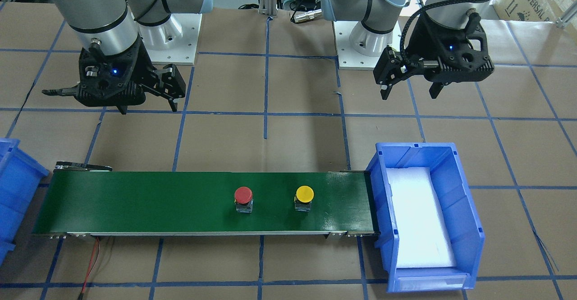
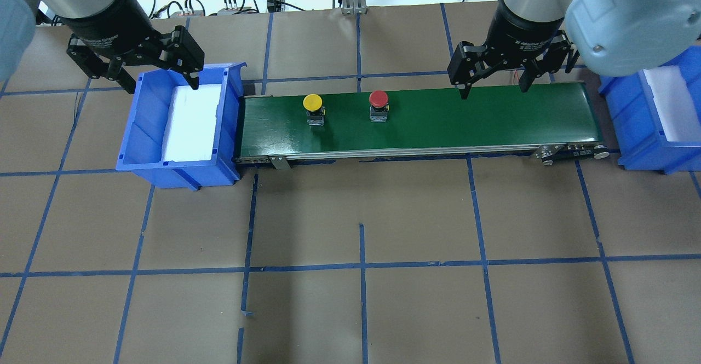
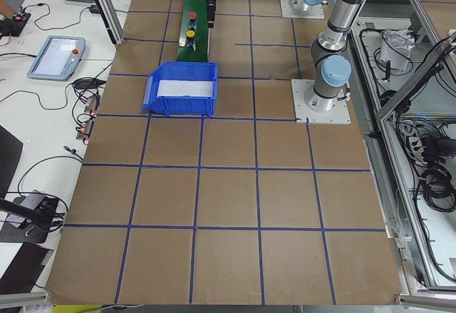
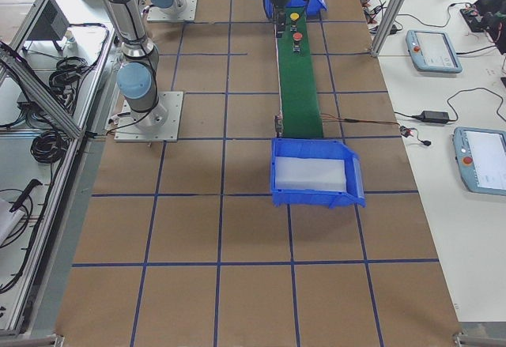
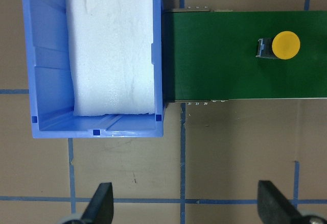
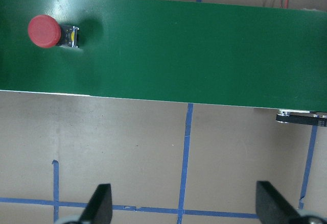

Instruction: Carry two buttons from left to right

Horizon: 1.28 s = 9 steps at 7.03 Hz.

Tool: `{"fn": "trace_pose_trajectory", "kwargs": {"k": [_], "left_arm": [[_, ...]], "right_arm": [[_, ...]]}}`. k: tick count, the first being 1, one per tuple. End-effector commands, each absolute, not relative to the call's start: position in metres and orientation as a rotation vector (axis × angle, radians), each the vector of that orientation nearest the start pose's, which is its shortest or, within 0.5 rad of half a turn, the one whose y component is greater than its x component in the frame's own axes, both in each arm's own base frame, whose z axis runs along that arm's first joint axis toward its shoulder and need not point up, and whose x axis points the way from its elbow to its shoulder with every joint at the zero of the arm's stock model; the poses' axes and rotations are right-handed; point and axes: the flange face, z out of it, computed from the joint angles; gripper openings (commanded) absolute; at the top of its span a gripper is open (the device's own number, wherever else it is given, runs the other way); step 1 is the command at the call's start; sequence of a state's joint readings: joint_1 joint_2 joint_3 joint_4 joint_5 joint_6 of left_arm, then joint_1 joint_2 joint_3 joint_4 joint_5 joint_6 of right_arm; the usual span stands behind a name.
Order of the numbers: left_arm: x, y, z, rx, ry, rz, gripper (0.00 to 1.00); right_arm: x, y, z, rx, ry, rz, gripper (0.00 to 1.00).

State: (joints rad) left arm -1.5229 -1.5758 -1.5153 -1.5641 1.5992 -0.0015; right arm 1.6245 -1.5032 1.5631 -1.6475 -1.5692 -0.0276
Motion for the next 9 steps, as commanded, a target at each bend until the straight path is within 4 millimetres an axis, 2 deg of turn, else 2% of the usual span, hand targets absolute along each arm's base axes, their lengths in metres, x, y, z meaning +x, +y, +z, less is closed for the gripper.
{"fn": "trace_pose_trajectory", "kwargs": {"k": [1, 3, 6, 8, 9], "left_arm": [[-0.103, -0.505, 0.514, -0.101, 3.128, -0.091, 1.00], [-0.103, -0.501, 0.508, -0.108, 3.127, -0.074, 1.00], [-0.103, -0.509, 0.509, -0.118, 3.125, -0.084, 1.00], [-0.101, -0.517, 0.500, -0.187, 3.123, -0.055, 1.00], [-0.100, -0.512, 0.505, -0.187, 3.111, -0.064, 1.00]], "right_arm": [[0.161, -0.514, 0.465, -0.128, 3.137, -0.026, 1.00], [0.161, -0.513, 0.466, -0.128, 3.139, -0.029, 1.00], [0.161, -0.512, 0.468, -0.142, 3.143, -0.034, 1.00], [0.161, -0.512, 0.476, -0.145, 3.141, -0.041, 1.00], [0.160, -0.511, 0.476, -0.145, 3.144, -0.036, 1.00]]}}
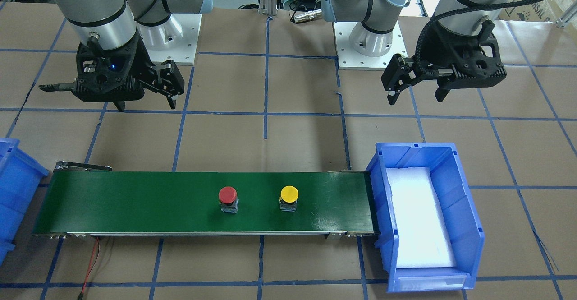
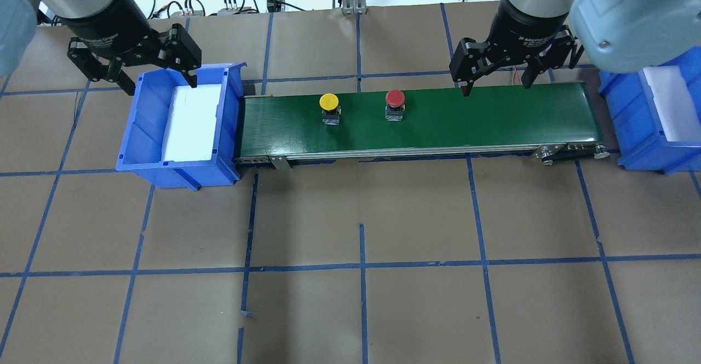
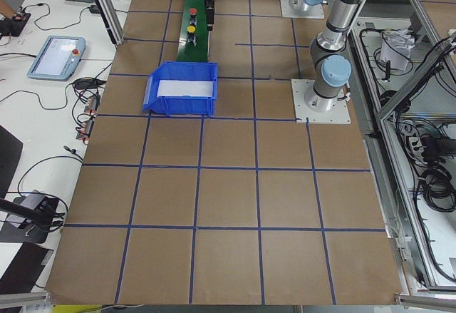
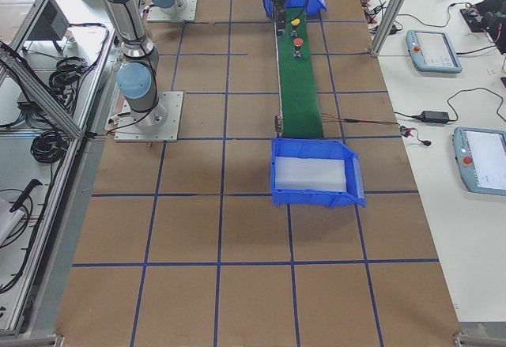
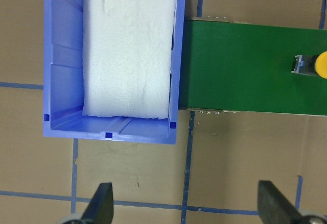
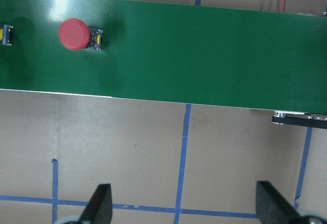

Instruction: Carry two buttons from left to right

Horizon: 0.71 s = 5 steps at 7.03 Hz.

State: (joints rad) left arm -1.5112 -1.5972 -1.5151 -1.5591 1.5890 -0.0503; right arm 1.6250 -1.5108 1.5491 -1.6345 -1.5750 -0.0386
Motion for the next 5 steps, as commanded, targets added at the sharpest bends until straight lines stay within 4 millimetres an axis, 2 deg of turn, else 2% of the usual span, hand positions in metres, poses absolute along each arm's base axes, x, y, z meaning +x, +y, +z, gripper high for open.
{"fn": "trace_pose_trajectory", "kwargs": {"k": [1, 2, 3, 4, 5], "left_arm": [[-0.100, -0.510, 0.506, -0.187, 3.108, -0.060, 1.00], [-0.100, -0.513, 0.503, -0.187, 3.109, -0.055, 1.00], [-0.100, -0.511, 0.503, -0.187, 3.108, -0.053, 1.00], [-0.100, -0.510, 0.506, -0.187, 3.109, -0.060, 1.00], [-0.100, -0.509, 0.506, -0.187, 3.108, -0.060, 1.00]], "right_arm": [[0.152, -0.515, 0.473, -0.162, 3.163, -0.046, 1.00], [0.152, -0.518, 0.471, -0.357, 3.157, -0.050, 1.00], [0.139, -0.524, 0.470, -0.480, 3.133, -0.060, 0.98], [0.102, -0.531, 0.468, -0.428, 3.133, -0.043, 0.99], [0.059, -0.539, 0.469, -0.592, 3.111, -0.043, 0.99]]}}
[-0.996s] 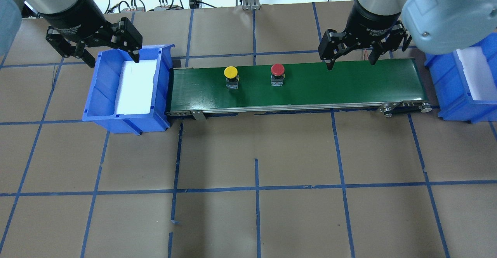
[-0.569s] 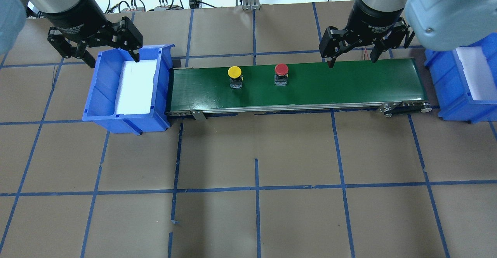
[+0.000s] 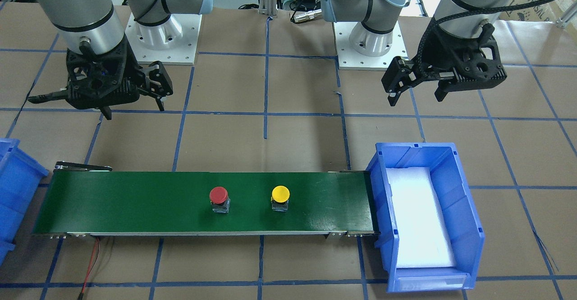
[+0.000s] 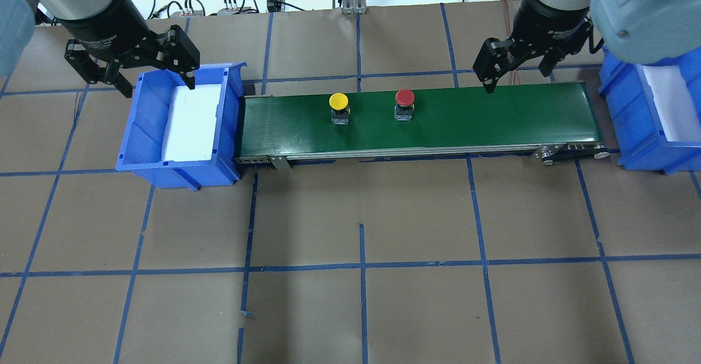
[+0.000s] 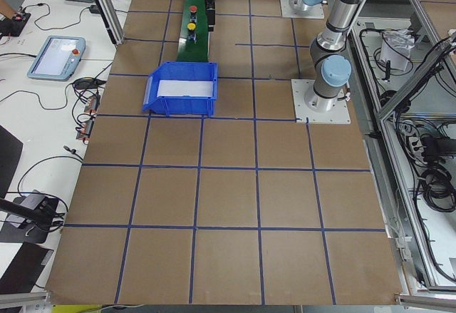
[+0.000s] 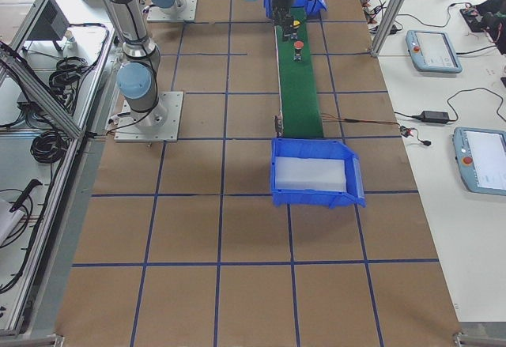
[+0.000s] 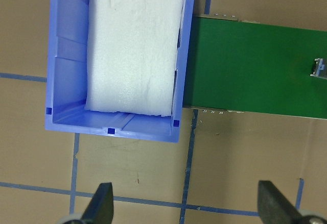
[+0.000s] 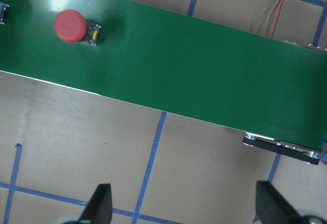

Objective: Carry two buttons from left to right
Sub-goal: 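Move the right gripper to the far end of the conveyor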

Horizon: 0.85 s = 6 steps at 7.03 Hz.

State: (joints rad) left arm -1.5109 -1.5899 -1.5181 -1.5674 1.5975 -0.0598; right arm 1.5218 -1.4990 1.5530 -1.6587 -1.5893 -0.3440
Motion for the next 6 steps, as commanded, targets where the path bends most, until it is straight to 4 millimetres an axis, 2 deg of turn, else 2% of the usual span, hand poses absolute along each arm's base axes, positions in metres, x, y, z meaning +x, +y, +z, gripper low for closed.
{"fn": "trace_pose_trajectory", "kwargs": {"k": [1, 2, 4, 6], "left_arm": [[-0.101, -0.506, 0.507, -0.185, 3.106, -0.067, 1.00], [-0.102, -0.505, 0.507, -0.182, 3.108, -0.072, 1.00], [-0.104, -0.502, 0.509, -0.175, 3.108, -0.079, 1.00], [-0.104, -0.500, 0.509, -0.175, 3.105, -0.077, 1.00]], "right_arm": [[0.028, -0.542, 0.465, -0.794, 3.068, -0.036, 0.99], [0.009, -0.549, 0.454, -1.167, 2.943, -0.012, 1.00], [-0.015, -0.587, 0.415, -1.684, 2.721, -0.043, 1.00], [-0.036, -0.625, 0.364, -2.148, 2.429, -0.051, 1.00]]}}
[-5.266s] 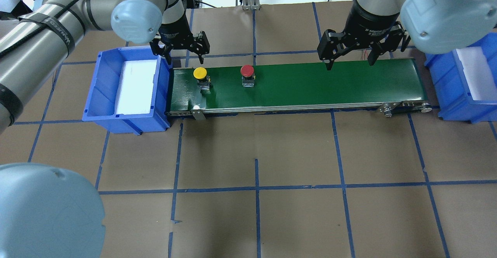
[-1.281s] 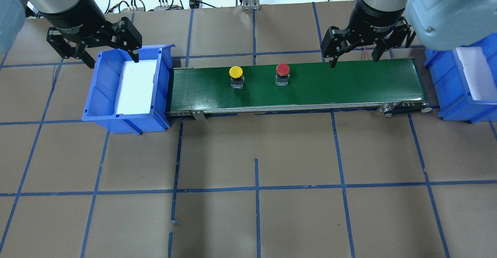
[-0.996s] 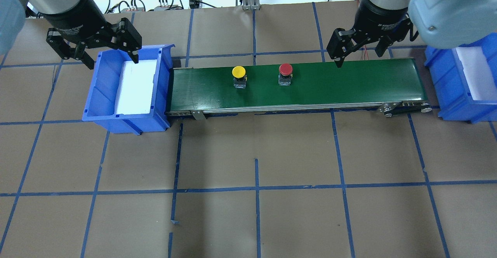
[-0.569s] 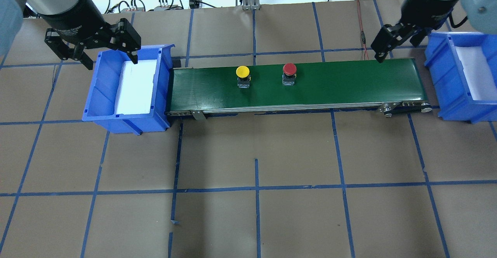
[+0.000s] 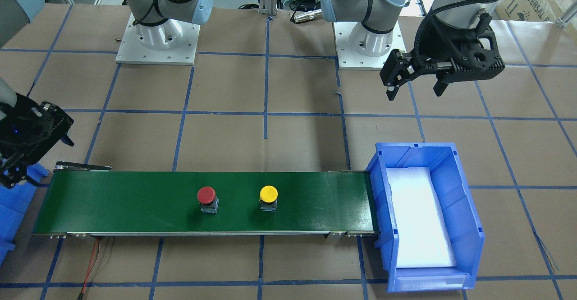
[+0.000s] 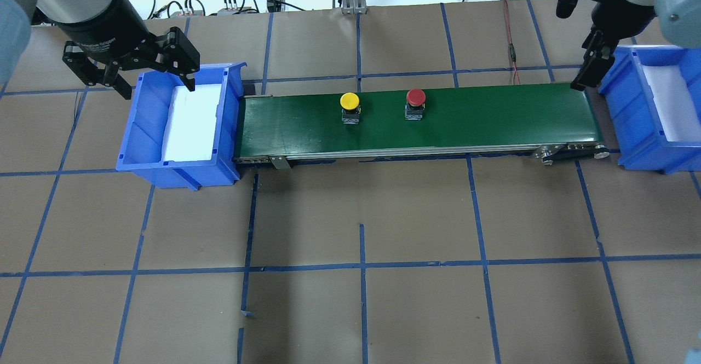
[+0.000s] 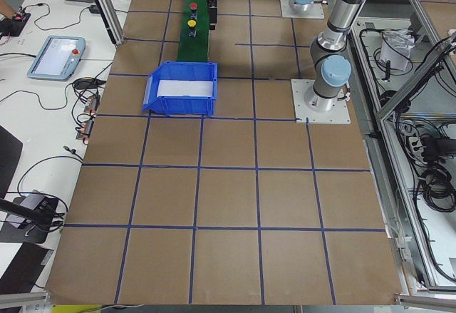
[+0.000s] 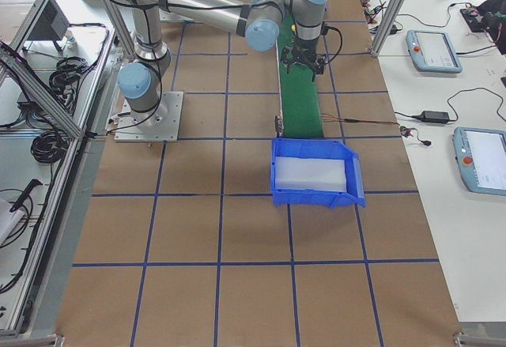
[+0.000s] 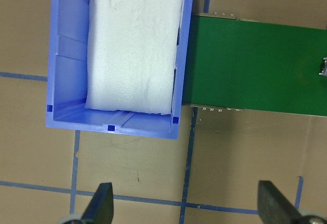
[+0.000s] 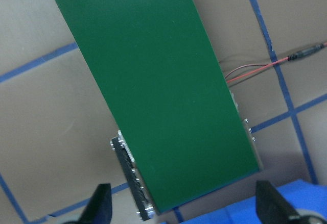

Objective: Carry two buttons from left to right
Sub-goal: 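Move the right gripper to the far end of the conveyor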

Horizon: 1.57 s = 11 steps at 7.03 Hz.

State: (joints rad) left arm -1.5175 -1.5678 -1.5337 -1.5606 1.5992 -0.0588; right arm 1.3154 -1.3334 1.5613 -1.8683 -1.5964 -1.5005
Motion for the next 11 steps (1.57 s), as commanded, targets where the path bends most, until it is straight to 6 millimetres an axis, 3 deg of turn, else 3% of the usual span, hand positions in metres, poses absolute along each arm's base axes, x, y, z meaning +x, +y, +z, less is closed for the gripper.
{"fn": "trace_pose_trajectory", "kwargs": {"k": [1, 2, 3, 5, 7, 11], "left_arm": [[-0.104, -0.499, 0.509, -0.178, 3.107, -0.079, 1.00], [-0.104, -0.501, 0.516, -0.178, 3.109, -0.103, 1.00], [-0.105, -0.499, 0.511, -0.175, 3.106, -0.089, 1.00], [-0.104, -0.498, 0.509, -0.175, 3.105, -0.081, 1.00], [-0.105, -0.499, 0.508, -0.175, 3.107, -0.079, 1.00], [-0.105, -0.502, 0.504, -0.175, 3.107, -0.058, 1.00]], "right_arm": [[-0.040, -0.639, 0.341, -2.327, 2.287, -0.077, 0.99], [-0.041, -0.645, 0.314, -2.350, 2.209, -0.043, 0.98], [-0.035, -0.646, 0.307, -2.359, 2.183, -0.034, 0.97], [-0.030, -0.628, 0.284, -2.319, 2.161, 0.009, 0.98], [-0.028, -0.624, 0.279, -2.279, 2.186, 0.016, 0.98], [-0.025, -0.623, 0.289, -2.203, 2.261, -0.040, 0.92]]}}
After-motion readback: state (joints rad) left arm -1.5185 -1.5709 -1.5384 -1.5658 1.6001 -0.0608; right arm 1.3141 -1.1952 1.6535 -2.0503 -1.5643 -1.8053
